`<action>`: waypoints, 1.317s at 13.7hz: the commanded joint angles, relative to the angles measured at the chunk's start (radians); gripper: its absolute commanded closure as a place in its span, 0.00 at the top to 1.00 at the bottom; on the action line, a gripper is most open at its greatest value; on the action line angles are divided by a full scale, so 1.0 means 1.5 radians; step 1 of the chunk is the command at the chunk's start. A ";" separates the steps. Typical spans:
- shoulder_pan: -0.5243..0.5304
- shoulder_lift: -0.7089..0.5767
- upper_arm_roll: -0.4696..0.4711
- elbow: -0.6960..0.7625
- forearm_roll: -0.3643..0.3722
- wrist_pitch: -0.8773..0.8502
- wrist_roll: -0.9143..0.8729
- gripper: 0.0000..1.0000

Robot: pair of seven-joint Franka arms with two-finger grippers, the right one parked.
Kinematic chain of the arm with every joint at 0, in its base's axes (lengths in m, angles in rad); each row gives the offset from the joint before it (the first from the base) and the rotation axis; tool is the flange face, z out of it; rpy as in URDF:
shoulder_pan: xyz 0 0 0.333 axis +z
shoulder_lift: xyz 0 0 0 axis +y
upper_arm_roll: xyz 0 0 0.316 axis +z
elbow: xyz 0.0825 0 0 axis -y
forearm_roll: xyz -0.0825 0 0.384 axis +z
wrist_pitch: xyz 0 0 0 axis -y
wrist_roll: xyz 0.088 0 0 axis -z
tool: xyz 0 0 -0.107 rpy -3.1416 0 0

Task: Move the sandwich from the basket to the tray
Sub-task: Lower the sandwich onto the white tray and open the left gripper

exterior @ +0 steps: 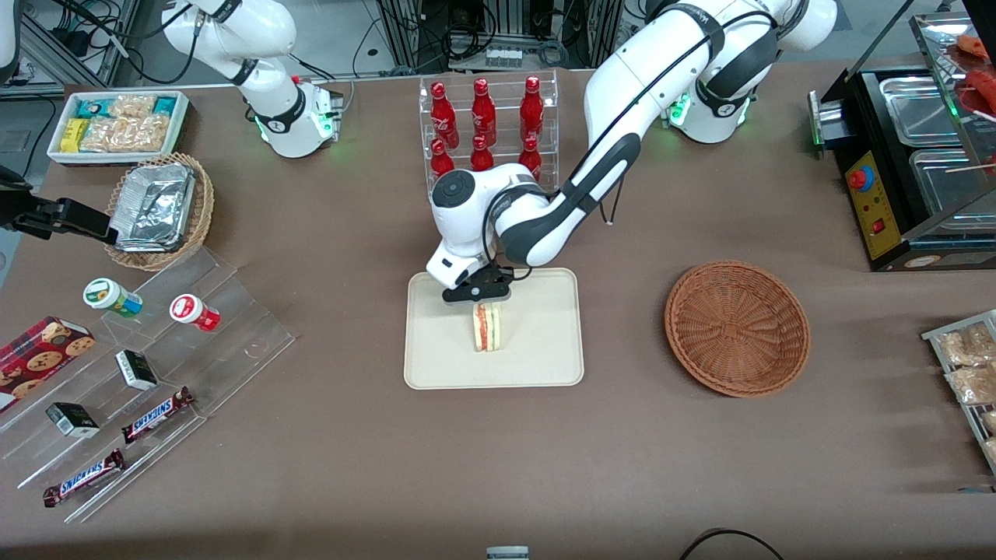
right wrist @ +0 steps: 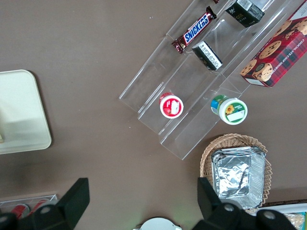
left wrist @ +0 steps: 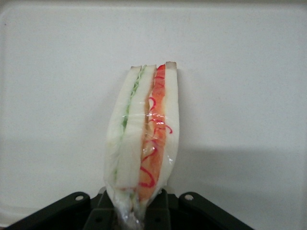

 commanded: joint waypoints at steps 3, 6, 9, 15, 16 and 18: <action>-0.012 0.019 0.017 0.023 0.015 -0.002 -0.011 0.57; -0.008 0.000 0.017 0.024 0.009 -0.011 -0.009 0.99; 0.004 -0.066 0.016 0.023 -0.052 -0.086 -0.012 0.99; 0.076 -0.233 0.014 0.017 -0.143 -0.257 0.000 0.99; 0.089 -0.255 0.014 0.017 -0.146 -0.290 0.002 0.99; 0.128 -0.304 0.014 0.014 -0.191 -0.363 0.071 0.99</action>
